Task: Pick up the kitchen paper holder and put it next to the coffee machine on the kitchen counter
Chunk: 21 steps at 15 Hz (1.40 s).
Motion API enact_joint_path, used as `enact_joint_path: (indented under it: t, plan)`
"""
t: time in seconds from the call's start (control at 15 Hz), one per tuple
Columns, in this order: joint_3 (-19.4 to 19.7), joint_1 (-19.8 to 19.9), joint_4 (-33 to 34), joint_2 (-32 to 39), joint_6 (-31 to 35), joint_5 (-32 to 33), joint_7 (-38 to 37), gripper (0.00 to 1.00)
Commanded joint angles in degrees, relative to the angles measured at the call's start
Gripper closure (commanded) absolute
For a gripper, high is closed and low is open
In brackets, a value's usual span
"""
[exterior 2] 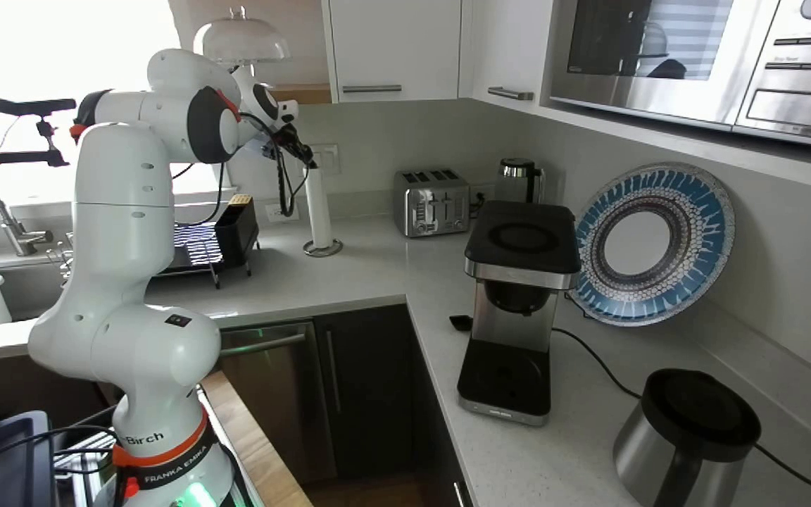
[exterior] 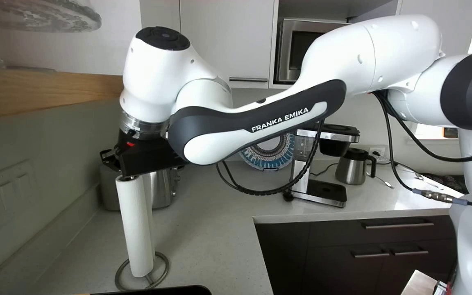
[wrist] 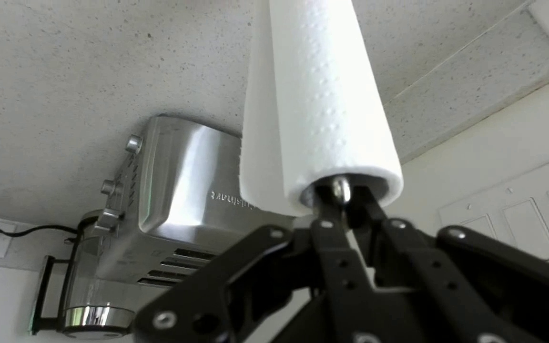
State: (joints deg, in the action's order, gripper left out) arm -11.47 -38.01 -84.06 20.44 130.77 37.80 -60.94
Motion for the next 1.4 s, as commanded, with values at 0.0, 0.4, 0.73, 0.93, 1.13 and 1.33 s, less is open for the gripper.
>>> enact_joint_path:
  t: [0.0, 0.4, 0.73, 0.93, 1.13, 1.33]
  plan:
    - [0.1, -0.3, -1.1, -1.2, -1.9, -1.2, 0.1, 1.0]
    - [0.2, -0.9, -3.2, -4.1, -3.2, 1.1, -2.2, 0.97]
    - [0.0, -1.6, -6.3, -8.4, -7.1, 3.7, -7.1, 0.97]
    - [-0.7, -0.9, -10.3, -12.7, -7.7, 5.7, -11.3, 0.97]
    - [-1.7, 0.7, -16.6, -18.5, -6.8, 7.4, -16.5, 0.97]
    - [-3.3, 3.3, -23.9, -25.3, -6.2, 8.4, -21.4, 0.97]
